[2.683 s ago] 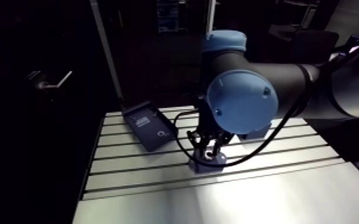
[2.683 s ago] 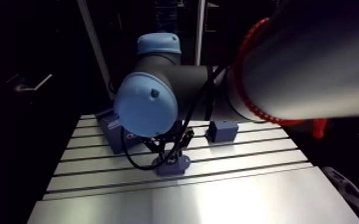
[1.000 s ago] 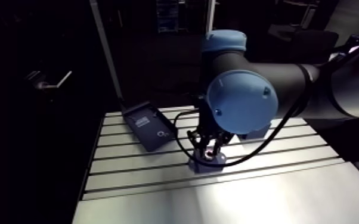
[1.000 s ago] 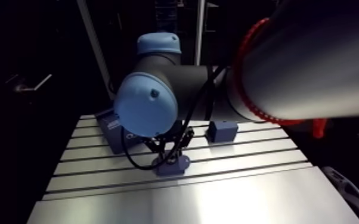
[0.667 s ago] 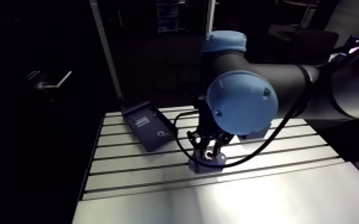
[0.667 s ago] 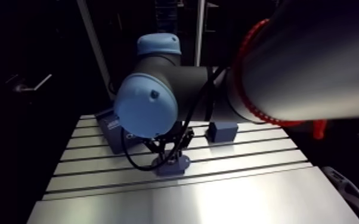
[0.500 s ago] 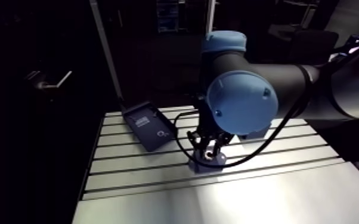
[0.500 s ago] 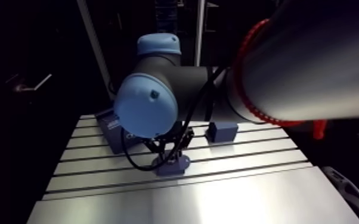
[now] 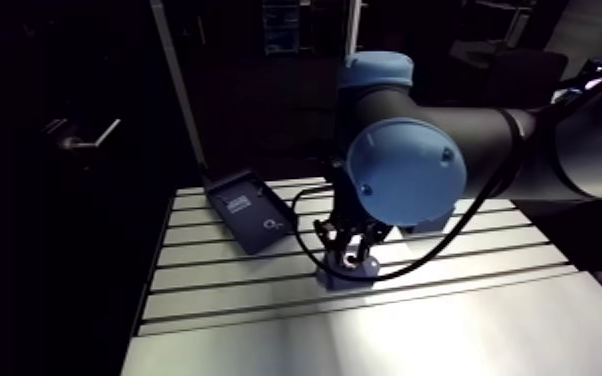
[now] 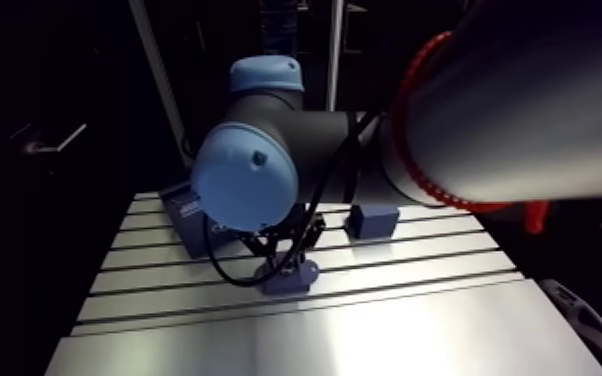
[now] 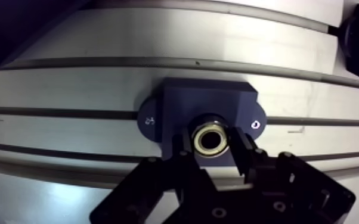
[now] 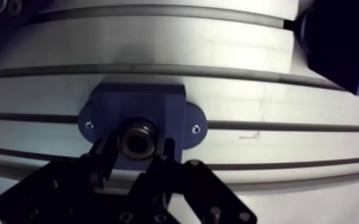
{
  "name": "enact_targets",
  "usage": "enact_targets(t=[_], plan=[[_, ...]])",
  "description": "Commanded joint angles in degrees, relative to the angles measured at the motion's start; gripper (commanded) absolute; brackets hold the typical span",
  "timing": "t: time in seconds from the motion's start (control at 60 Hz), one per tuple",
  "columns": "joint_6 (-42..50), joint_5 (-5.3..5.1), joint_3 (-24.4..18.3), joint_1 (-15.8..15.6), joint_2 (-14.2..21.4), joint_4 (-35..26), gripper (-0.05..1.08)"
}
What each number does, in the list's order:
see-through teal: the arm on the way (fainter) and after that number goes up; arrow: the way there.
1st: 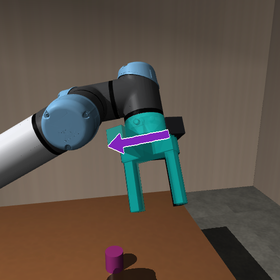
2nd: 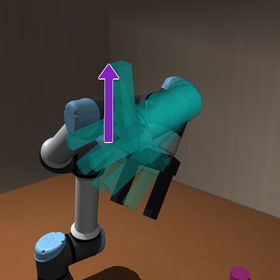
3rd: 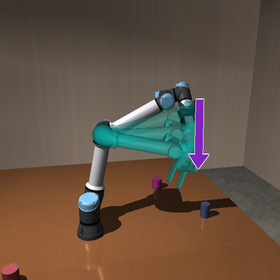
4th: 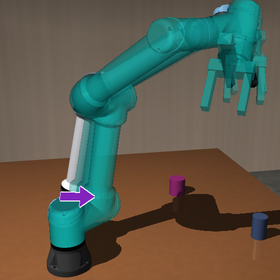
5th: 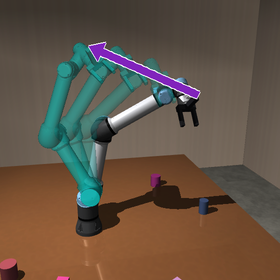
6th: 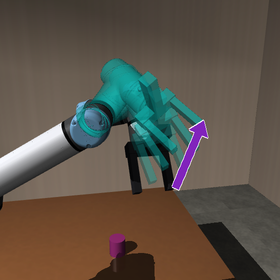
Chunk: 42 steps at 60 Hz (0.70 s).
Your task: Pick up the bearing and press it into the housing until flush.
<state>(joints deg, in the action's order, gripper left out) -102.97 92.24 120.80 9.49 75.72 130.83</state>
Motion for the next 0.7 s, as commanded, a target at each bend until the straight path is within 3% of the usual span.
enact_targets(t=[0.017, 0.7], plan=[[0.0, 0.0, 0.0, 0.0, 0.0, 0.0, 0.59], [0.0, 0.0, 0.2, 0.0, 0.0, 0.1, 0.59]])
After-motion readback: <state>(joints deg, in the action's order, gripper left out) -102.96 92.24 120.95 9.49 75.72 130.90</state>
